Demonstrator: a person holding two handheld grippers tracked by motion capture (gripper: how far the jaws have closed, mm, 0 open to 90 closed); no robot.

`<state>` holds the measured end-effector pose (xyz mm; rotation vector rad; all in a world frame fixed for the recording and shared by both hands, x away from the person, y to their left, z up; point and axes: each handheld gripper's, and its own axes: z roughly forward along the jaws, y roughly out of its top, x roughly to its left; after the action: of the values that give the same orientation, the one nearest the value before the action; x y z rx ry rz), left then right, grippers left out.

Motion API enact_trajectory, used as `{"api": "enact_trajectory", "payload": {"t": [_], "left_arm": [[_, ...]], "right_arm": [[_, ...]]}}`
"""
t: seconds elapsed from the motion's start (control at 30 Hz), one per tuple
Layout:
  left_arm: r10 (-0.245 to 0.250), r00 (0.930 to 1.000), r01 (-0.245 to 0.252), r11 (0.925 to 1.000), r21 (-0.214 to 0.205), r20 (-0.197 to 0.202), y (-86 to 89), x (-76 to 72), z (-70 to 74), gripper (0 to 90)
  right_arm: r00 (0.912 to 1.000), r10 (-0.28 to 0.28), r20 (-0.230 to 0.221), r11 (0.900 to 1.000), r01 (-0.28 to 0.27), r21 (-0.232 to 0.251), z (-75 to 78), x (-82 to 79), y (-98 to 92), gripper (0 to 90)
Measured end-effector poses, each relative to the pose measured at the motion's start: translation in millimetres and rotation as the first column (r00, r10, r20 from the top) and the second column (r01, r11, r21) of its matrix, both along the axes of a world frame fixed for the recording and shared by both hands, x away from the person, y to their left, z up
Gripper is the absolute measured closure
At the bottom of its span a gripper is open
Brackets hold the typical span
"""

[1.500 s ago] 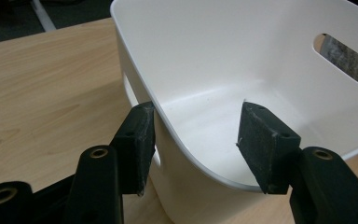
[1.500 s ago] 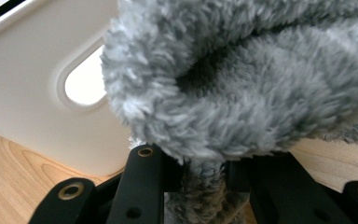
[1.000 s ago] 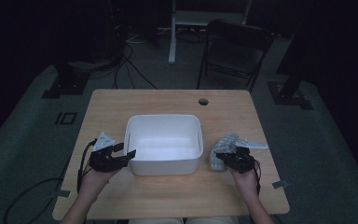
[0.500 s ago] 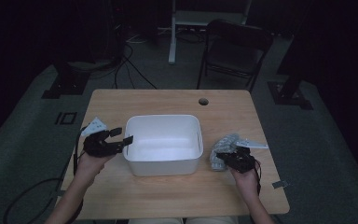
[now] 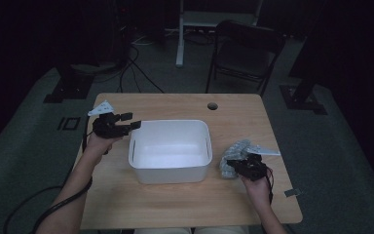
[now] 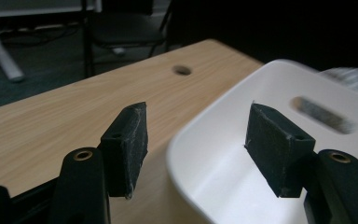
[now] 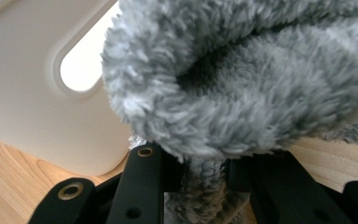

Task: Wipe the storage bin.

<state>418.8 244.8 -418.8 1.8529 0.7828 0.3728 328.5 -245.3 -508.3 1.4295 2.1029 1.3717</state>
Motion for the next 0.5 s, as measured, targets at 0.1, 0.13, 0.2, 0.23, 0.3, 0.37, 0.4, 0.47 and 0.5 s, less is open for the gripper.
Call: {"api": "enact_trajectory", "payload": {"t": [0.1, 0.13, 0.2, 0.23, 0.3, 0.37, 0.4, 0.47, 0.5], "left_arm": [[-0.009, 0.9999, 0.009, 0.9998, 0.019, -0.015, -3.2, 10.0, -3.7, 40.0], [-0.026, 0.9993, 0.027, 0.9992, 0.028, -0.025, -5.7, 15.1, -6.0, 40.0], [-0.029, 0.9993, 0.030, 0.9985, 0.047, -0.026, -7.7, 17.0, -7.3, 40.0], [-0.032, 0.9992, 0.033, 0.9979, 0.055, -0.023, -9.2, 18.0, -8.3, 40.0], [-0.057, 0.9979, 0.059, 0.9962, 0.065, -0.032, -13.2, 22.0, -11.3, 40.0], [-0.058, 0.9975, 0.061, 0.9952, 0.076, -0.040, -15.8, 24.6, -13.3, 42.1], [-0.065, 0.9967, 0.069, 0.9947, 0.077, -0.048, -16.5, 25.7, -14.2, 45.8], [-0.075, 0.9956, 0.080, 0.9934, 0.083, -0.055, -18.3, 27.0, -15.8, 50.2], [-0.084, 0.9945, 0.089, 0.9923, 0.087, -0.063, -19.2, 27.6, -16.7, 53.5]], "right_arm": [[1.0000, 0.001, -0.001, 1.0000, -0.001, 0.001, -0.5, 0.1, 0.1, 71.9], [1.0000, 0.001, -0.001, 1.0000, -0.001, 0.000, -0.7, 0.1, 0.1, 71.9], [1.0000, 0.001, -0.001, 1.0000, -0.001, 0.002, -0.9, 0.1, -0.3, 71.9], [1.0000, 0.001, -0.001, 1.0000, -0.001, 0.002, -0.9, 0.1, -0.3, 71.9], [1.0000, 0.000, -0.001, 1.0000, 0.000, 0.001, -1.0, 0.2, -0.3, 71.9], [1.0000, 0.000, -0.005, 1.0000, 0.000, 0.002, -2.1, 0.6, -0.9, 71.9], [1.0000, 0.000, -0.005, 1.0000, 0.000, 0.003, -2.4, 0.7, -1.1, 71.9], [1.0000, 0.000, -0.007, 1.0000, 0.000, 0.006, -2.4, 0.7, -1.3, 71.9], [1.0000, -0.001, -0.005, 1.0000, 0.001, 0.005, -2.5, 0.7, -1.5, 71.9]]}}
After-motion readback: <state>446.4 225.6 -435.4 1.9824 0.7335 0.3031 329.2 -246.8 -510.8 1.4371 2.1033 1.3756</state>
